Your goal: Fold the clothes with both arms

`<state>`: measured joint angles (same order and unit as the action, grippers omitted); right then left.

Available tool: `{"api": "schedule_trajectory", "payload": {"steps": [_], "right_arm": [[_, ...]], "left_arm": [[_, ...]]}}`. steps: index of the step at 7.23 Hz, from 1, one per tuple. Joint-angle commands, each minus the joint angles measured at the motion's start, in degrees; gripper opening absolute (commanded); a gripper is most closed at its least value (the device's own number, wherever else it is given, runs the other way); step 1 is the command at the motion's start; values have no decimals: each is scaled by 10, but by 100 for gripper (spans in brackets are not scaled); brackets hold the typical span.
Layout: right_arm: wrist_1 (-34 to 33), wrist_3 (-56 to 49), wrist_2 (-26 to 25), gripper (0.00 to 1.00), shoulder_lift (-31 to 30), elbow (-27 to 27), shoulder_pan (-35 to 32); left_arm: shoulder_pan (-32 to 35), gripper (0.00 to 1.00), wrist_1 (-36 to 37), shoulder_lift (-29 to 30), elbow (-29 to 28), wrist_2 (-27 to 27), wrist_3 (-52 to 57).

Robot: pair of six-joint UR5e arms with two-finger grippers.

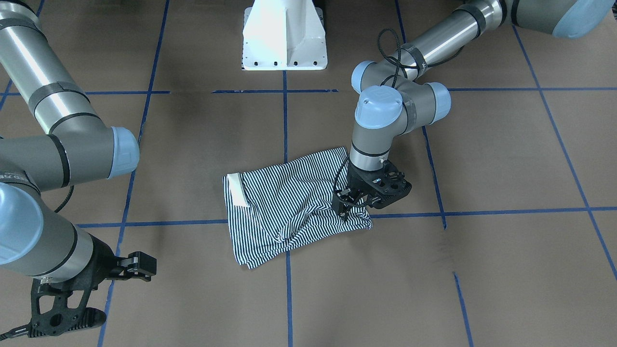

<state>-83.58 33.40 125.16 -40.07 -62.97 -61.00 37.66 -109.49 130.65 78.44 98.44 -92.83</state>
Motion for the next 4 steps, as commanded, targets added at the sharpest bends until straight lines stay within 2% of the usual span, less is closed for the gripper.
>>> {"api": "schedule_trajectory", "payload": {"steps": [1, 3, 4], "right_arm": [[0, 0, 0, 100, 0, 0, 0], [0, 0, 0, 100, -1, 0, 0], [2, 0, 0, 100, -3, 0, 0]], "left_arm": [[0, 55, -4, -5, -1, -2, -2], [-1, 46, -5, -7, -2, -3, -2], [0, 46, -5, -5, -1, -2, -2]]}}
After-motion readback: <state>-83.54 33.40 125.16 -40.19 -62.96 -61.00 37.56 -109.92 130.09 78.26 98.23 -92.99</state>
